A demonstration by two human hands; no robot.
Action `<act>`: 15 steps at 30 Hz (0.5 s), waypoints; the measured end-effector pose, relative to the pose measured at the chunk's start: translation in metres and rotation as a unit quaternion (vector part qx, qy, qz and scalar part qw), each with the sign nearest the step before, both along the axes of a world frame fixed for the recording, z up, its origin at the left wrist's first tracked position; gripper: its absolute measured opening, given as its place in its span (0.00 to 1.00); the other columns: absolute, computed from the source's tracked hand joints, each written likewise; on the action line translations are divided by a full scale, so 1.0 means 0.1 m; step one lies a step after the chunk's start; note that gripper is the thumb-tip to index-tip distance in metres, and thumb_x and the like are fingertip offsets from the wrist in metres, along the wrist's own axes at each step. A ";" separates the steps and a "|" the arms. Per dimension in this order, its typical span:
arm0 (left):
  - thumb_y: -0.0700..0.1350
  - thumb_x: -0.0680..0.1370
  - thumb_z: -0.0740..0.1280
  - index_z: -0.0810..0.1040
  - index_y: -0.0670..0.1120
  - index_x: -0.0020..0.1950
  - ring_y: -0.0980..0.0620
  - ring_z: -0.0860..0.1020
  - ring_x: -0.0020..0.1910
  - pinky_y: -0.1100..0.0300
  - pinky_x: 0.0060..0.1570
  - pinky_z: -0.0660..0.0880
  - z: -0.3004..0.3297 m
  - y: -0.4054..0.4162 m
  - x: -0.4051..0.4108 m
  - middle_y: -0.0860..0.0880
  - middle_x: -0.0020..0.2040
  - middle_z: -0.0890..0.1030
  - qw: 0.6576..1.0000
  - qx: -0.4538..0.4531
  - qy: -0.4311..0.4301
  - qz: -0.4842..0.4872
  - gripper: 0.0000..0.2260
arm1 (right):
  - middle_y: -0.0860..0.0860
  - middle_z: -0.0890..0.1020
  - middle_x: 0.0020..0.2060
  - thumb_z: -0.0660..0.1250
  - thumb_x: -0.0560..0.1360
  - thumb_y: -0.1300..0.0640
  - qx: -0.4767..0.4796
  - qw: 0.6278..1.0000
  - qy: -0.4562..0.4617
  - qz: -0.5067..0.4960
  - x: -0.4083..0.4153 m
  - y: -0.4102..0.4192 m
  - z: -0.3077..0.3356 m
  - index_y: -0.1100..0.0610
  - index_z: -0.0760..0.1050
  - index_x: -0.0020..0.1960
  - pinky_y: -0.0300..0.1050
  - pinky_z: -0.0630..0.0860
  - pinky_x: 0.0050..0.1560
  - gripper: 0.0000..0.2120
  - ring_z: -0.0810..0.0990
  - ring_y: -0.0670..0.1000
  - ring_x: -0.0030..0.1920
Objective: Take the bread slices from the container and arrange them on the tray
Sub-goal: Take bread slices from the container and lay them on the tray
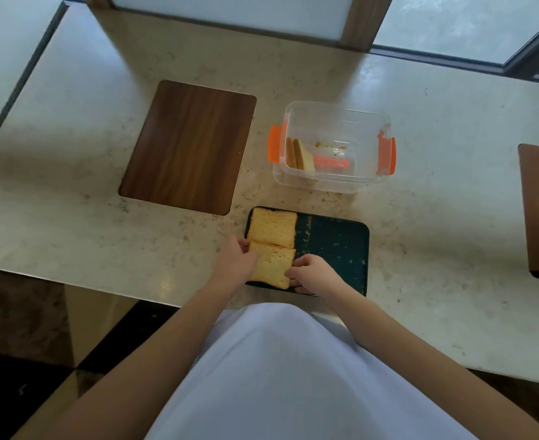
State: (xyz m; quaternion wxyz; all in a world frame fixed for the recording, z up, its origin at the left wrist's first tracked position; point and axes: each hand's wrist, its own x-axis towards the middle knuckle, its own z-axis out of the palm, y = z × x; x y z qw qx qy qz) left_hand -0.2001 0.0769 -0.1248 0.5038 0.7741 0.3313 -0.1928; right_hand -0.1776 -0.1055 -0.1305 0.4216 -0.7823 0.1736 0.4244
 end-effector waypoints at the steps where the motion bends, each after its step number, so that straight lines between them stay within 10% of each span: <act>1: 0.44 0.79 0.66 0.71 0.49 0.59 0.57 0.75 0.44 0.61 0.37 0.68 -0.02 0.01 -0.01 0.55 0.47 0.75 1.000 0.010 0.001 -0.007 0.10 | 0.53 0.82 0.48 0.72 0.75 0.54 -0.007 1.000 -0.001 0.005 0.00 0.01 -0.01 0.55 0.75 0.58 0.47 0.83 0.48 0.13 0.83 0.50 0.47; 15: 0.45 0.79 0.65 0.73 0.42 0.69 0.56 0.75 0.43 0.62 0.38 0.68 -0.03 -0.02 -0.05 0.52 0.45 0.76 0.995 0.052 0.014 -0.080 0.19 | 0.55 0.83 0.46 0.71 0.74 0.53 -0.024 0.999 -0.009 0.027 -0.02 0.07 0.07 0.49 0.72 0.44 0.57 0.82 0.55 0.08 0.83 0.52 0.48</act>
